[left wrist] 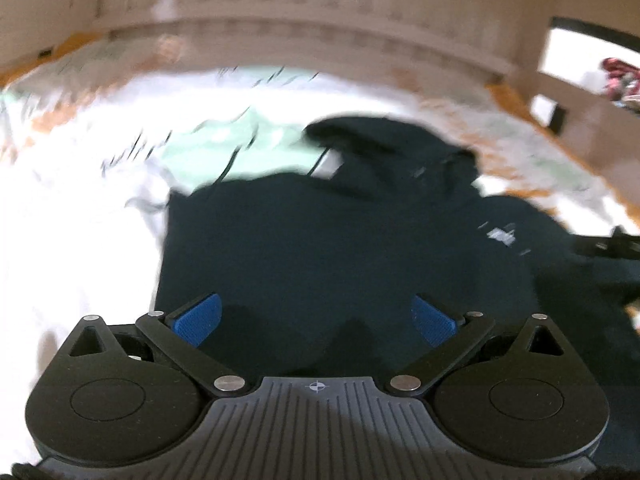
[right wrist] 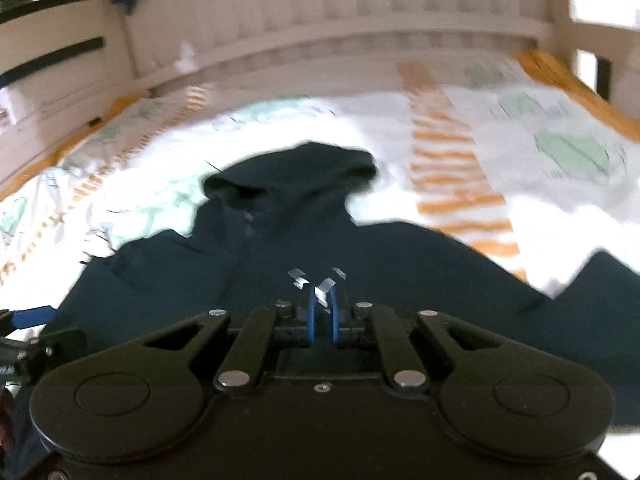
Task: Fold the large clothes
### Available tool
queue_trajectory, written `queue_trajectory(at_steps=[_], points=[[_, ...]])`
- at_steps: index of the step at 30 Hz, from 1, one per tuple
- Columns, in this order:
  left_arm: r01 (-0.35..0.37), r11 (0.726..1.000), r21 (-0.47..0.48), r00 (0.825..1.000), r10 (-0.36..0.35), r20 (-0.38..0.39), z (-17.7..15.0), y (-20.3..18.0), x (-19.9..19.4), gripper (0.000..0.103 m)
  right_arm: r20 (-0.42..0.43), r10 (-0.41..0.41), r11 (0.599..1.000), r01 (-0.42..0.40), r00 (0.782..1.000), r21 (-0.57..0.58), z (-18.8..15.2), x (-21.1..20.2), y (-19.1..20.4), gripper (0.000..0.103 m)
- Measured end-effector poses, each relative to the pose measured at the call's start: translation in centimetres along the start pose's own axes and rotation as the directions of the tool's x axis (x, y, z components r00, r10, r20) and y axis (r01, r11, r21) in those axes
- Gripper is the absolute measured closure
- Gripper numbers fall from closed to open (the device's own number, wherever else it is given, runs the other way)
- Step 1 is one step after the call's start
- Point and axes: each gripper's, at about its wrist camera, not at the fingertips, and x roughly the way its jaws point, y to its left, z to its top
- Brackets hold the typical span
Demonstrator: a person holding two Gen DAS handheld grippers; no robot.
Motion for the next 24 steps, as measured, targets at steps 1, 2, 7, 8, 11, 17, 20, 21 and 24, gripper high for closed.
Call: queue_trajectory(at_steps=[1, 2, 7, 8, 11, 17, 20, 21, 24], points=[[-0.004, 1.000, -0.004, 1.000, 0.004, -0.013, -0.4, 0.5, 0.4, 0.001, -0.018, -0.012, 1.000, 0.012, 1.000, 0.000, -0.4, 0.2, -0.4, 0.089], [-0.005, 1.000, 0.001, 1.000, 0.005, -0.020, -0.7, 0.7, 0.6, 0.001, -0.038, -0.018, 1.000, 0.019, 0.999, 0.007, -0.9, 0.4, -0.8, 0.088], [-0.048, 0.995, 0.090, 0.998, 0.052, -0.035, -1.4, -0.1, 1.3, 0.000, -0.074, -0.037, 0.998, 0.041, 0.997, 0.054, -2.6, 0.5, -2.7, 0.078], [-0.055, 0.994, 0.098, 0.998, 0.059, -0.036, -1.4, -0.2, 1.4, 0.000, -0.071, -0.036, 0.997, 0.041, 0.997, 0.064, -2.7, 0.1, -3.0, 0.069], [-0.052, 0.994, 0.091, 0.998, 0.055, -0.030, -1.6, 0.1, 1.3, 0.000, -0.039, -0.005, 0.996, 0.008, 0.999, 0.092, -2.6, -1.4, -3.4, 0.044], [-0.068, 0.992, 0.108, 0.997, 0.071, -0.025, -1.8, -0.2, 1.4, 0.000, 0.028, -0.021, 0.991, 0.017, 0.999, 0.135, -1.3, -4.8, -5.1, 0.024], [-0.062, 0.992, 0.106, 0.997, 0.066, -0.029, -1.6, -0.1, 1.2, 0.000, 0.043, -0.072, 0.978, 0.062, 0.996, 0.201, -0.8, -6.5, -7.4, 0.023], [-0.061, 0.992, 0.107, 0.997, 0.065, -0.037, -1.5, -0.2, 1.1, 0.001, 0.050, -0.095, 0.972, 0.082, 0.994, 0.220, -0.7, -7.1, -8.3, 0.022], [-0.055, 0.992, 0.115, 0.997, 0.062, -0.055, -0.6, -1.0, 0.2, 0.001, 0.055, -0.160, 0.953, 0.140, 0.986, 0.267, -0.6, -8.6, -11.3, 0.020]])
